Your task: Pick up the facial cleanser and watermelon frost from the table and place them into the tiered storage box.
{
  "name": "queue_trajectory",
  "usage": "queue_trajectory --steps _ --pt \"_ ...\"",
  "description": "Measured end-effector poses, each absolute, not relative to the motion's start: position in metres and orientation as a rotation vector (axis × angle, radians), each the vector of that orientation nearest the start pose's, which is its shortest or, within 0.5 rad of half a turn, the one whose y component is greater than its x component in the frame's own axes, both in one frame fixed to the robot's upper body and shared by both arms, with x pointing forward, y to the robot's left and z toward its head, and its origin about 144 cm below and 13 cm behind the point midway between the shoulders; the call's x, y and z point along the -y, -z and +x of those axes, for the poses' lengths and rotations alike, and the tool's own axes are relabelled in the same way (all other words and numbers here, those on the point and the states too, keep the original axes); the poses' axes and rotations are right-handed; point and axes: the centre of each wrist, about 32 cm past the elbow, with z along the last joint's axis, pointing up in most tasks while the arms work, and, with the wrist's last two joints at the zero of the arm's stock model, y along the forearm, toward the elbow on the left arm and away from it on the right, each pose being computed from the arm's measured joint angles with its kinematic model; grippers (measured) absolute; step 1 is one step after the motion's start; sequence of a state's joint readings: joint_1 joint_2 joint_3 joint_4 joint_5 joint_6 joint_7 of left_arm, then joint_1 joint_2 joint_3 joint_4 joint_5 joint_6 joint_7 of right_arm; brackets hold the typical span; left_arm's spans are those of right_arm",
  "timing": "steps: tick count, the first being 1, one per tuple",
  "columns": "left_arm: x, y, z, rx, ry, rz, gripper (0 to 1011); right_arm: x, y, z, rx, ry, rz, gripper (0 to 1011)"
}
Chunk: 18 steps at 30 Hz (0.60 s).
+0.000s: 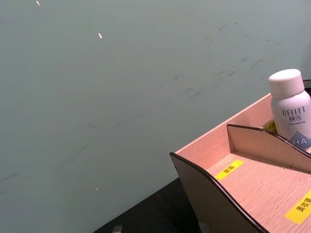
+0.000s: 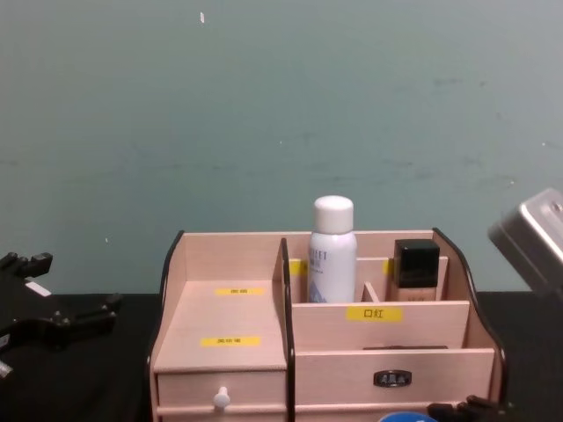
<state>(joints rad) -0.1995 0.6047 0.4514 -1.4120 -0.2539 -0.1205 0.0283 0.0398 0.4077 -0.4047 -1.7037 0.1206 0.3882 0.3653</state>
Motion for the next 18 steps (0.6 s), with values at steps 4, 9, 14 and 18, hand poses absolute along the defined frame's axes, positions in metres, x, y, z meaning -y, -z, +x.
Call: queue_trajectory --steps 4,9,14,18 --pt "-0.3097 -1.1398 0.4886 0.285 -1.248 0.304 1010 0.2111 -1.1627 0.4432 -0.065 0.824 -0.480 1002" --pt "-0.3097 -1.1398 0.4886 0.285 -1.248 0.305 1010 0.2107 -1.1623 0.4438 -0.062 0.827 -0.485 1003" --pt "-0.3097 -1.1398 0.4886 0.285 -1.248 0.304 1010 0.2106 -1.1617 0.4444 -0.062 0.829 -0.487 1002" --pt "-0.3097 -1.1398 0.4886 0.285 -1.248 0.305 1010 0.2104 -1.1615 0.4452 -0.057 0.831 -0.493 1003"
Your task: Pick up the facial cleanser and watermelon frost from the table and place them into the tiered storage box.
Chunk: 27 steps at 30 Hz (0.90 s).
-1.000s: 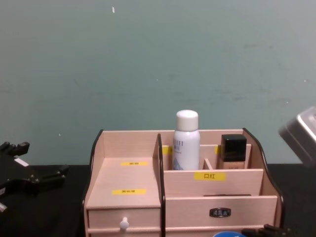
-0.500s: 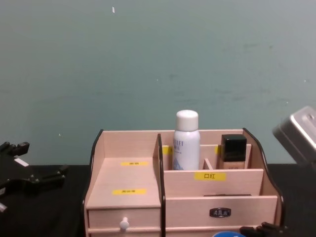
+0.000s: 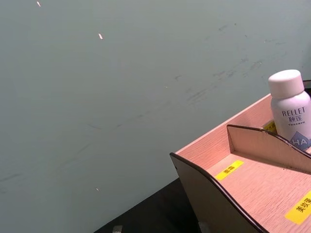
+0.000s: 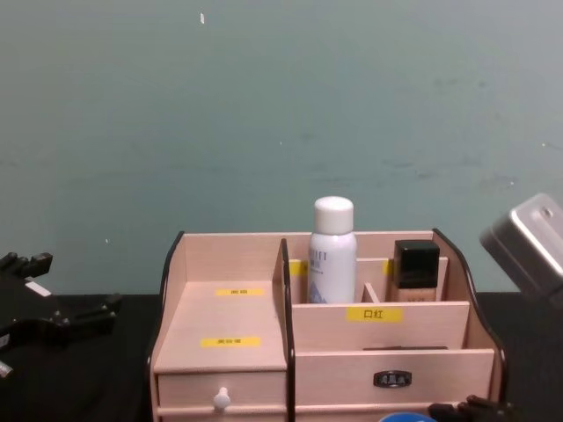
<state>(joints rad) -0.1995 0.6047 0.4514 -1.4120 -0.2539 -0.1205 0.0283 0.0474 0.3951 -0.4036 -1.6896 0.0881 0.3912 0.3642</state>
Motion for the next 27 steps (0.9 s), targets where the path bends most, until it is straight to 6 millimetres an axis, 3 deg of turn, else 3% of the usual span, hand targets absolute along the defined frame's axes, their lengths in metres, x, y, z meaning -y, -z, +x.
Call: queue_trajectory --steps 9,17,27 --pt "-0.3097 -1.1398 0.4886 0.285 -1.248 0.305 1010 0.2106 -1.1613 0.4450 -0.058 0.831 -0.494 997" --pt "-0.3097 -1.1397 0.4886 0.285 -1.248 0.305 1009 0.2109 -1.1614 0.4450 -0.058 0.831 -0.492 834" --pt "-0.3097 -1.1398 0.4886 0.285 -1.248 0.304 1010 0.2109 -1.1615 0.4447 -0.059 0.831 -0.491 763"
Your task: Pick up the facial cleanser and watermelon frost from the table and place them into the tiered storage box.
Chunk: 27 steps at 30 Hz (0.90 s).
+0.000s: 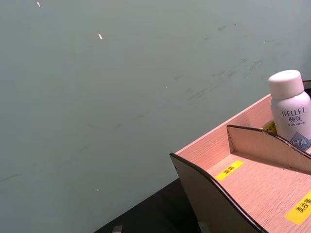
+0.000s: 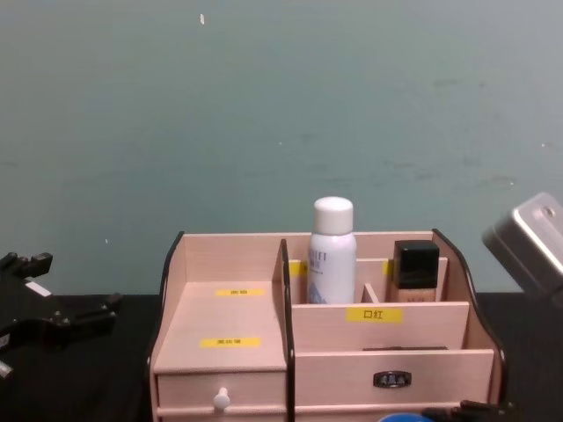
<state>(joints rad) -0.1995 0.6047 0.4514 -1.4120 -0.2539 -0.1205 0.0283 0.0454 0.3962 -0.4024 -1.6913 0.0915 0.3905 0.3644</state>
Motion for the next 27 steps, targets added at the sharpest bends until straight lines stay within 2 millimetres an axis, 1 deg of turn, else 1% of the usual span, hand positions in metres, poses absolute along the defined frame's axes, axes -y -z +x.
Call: queue_trajectory --steps 7,17,23,27 --pt "-0.310 -1.140 0.489 0.285 -1.248 0.304 1010 0.211 -1.162 0.445 -0.060 0.830 -0.490 739" --pt "-0.310 -1.140 0.489 0.285 -1.248 0.304 1010 0.213 -1.161 0.444 -0.066 0.823 -0.470 738" --pt "-0.310 -1.140 0.489 0.285 -1.248 0.304 1010 0.214 -1.168 0.444 -0.048 0.817 -0.446 739" --pt "-0.310 -1.140 0.489 0.285 -1.248 0.304 1010 0.214 -1.176 0.443 -0.027 0.806 -0.431 738"
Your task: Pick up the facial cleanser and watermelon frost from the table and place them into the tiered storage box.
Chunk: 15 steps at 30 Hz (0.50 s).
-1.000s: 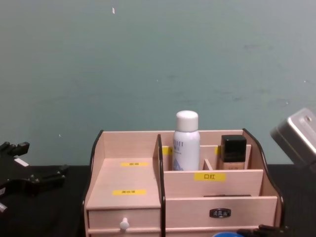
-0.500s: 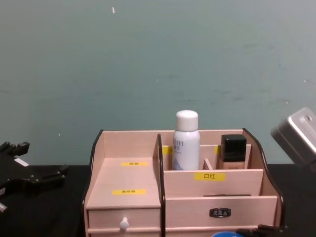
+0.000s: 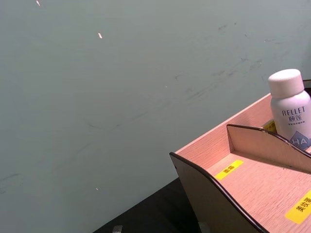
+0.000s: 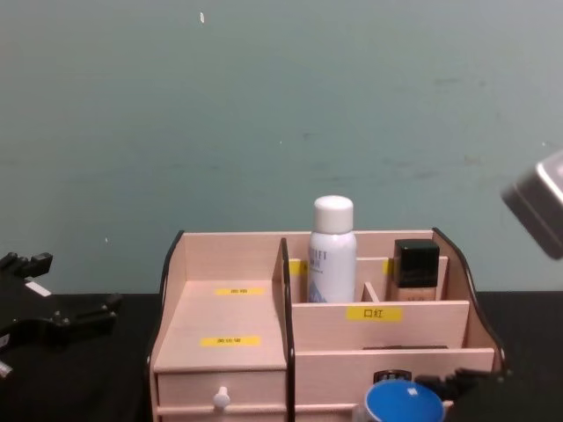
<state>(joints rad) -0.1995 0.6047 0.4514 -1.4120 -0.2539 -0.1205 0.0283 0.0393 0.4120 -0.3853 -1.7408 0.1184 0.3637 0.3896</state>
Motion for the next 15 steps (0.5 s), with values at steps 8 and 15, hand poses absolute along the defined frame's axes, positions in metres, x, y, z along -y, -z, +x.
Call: queue_trajectory --steps 8,15 --pt "-0.310 -1.140 0.489 0.285 -1.248 0.304 1010 0.204 -1.193 0.443 0.005 0.755 -0.396 739" --pt "-0.310 -1.140 0.489 0.285 -1.248 0.305 1010 0.182 -1.211 0.453 0.048 0.700 -0.350 738"
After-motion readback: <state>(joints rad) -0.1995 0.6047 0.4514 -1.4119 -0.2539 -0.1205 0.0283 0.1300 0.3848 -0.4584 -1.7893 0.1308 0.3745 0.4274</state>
